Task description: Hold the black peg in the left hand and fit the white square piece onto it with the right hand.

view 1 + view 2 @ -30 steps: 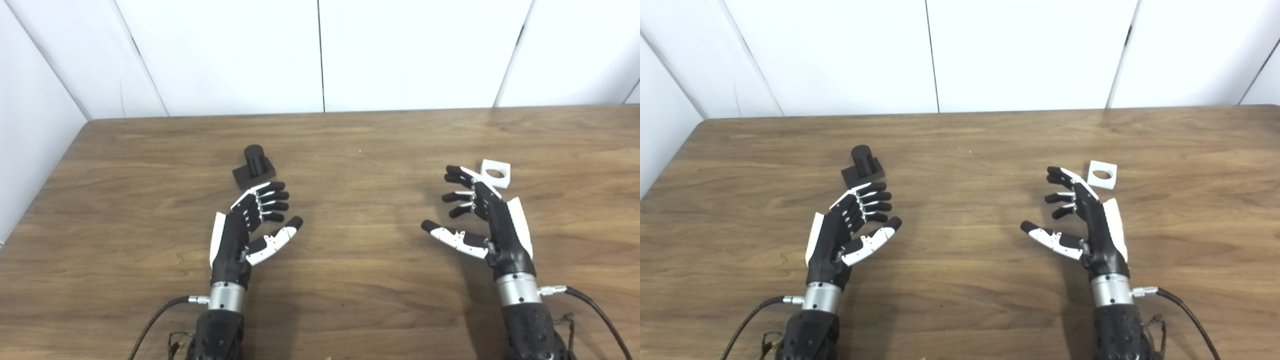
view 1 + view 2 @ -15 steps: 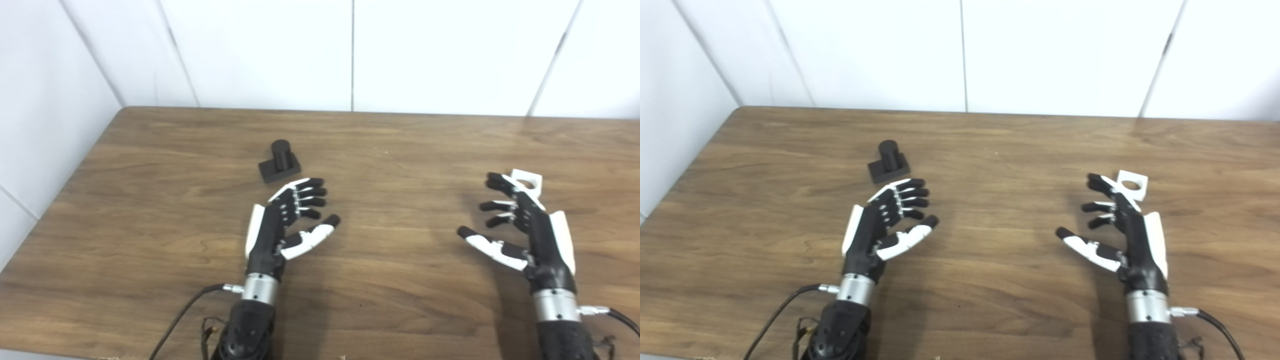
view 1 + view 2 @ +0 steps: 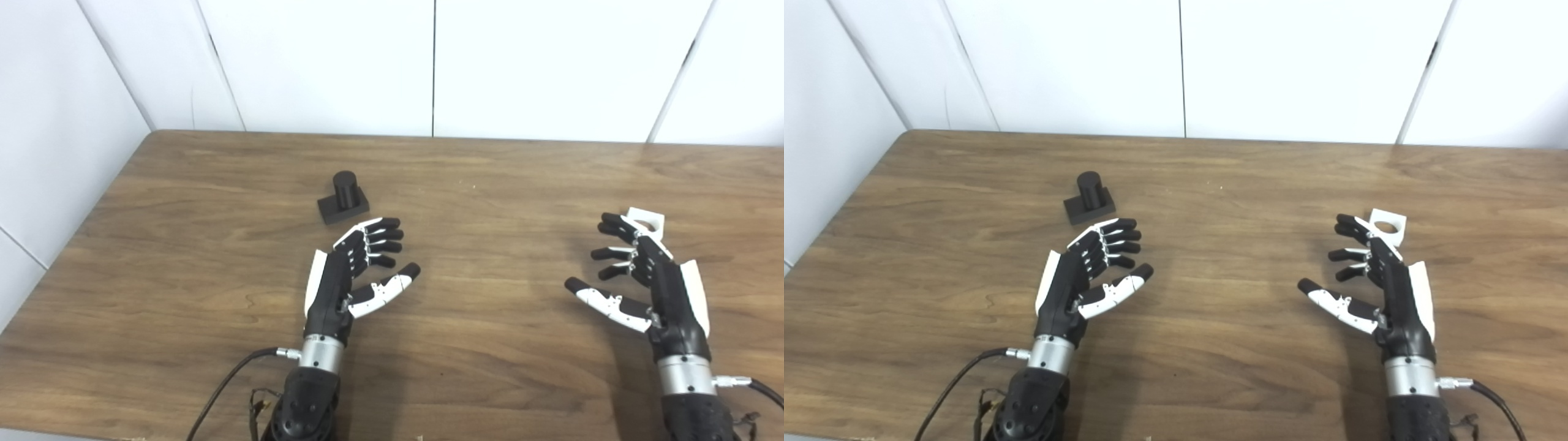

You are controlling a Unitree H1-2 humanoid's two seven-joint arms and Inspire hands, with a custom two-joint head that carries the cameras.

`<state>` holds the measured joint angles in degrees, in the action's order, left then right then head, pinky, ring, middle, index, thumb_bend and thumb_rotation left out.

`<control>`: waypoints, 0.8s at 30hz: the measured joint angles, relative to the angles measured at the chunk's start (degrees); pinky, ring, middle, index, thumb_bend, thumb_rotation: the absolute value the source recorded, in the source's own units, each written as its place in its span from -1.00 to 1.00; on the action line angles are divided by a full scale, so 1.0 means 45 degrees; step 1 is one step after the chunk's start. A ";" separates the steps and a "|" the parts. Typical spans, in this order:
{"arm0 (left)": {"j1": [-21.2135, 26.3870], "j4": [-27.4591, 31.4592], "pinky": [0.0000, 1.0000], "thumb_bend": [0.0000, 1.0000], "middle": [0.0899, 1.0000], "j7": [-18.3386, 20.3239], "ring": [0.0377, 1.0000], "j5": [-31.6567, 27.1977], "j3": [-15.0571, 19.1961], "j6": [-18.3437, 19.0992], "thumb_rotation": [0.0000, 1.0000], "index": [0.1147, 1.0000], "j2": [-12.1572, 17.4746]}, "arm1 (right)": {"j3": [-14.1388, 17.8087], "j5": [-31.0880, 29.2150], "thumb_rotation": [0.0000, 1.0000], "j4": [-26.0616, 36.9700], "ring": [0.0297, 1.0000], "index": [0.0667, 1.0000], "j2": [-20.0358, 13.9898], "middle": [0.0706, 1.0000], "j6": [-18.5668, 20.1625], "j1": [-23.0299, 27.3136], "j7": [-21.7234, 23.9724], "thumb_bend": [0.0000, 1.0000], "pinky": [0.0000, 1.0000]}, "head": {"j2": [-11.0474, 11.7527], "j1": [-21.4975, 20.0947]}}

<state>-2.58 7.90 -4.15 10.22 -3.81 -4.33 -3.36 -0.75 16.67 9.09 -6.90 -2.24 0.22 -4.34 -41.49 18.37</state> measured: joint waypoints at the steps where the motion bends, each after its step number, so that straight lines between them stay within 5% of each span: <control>1: 0.0015 0.0000 0.20 0.16 0.38 0.0000 0.36 0.0023 0.0017 0.0001 -0.95 0.32 0.0038 | 0.0000 0.0000 -1.00 0.0000 0.25 0.56 0.0000 0.55 0.0002 0.0001 0.0004 0.26 -0.05 | 0.0000 0.0000; 24: 0.1250 0.0901 0.12 0.17 0.39 0.0045 0.32 0.1559 0.0692 0.2424 -0.92 0.27 0.1292 | 0.0049 0.0002 -1.00 0.0000 0.25 0.55 -0.0080 0.53 0.0010 0.0103 0.0057 0.24 -0.04 | 0.0078 -0.0020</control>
<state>3.05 11.95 -3.95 17.24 -0.69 6.57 2.46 -0.53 16.68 9.09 -7.26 -2.20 0.68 -4.08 -41.13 18.28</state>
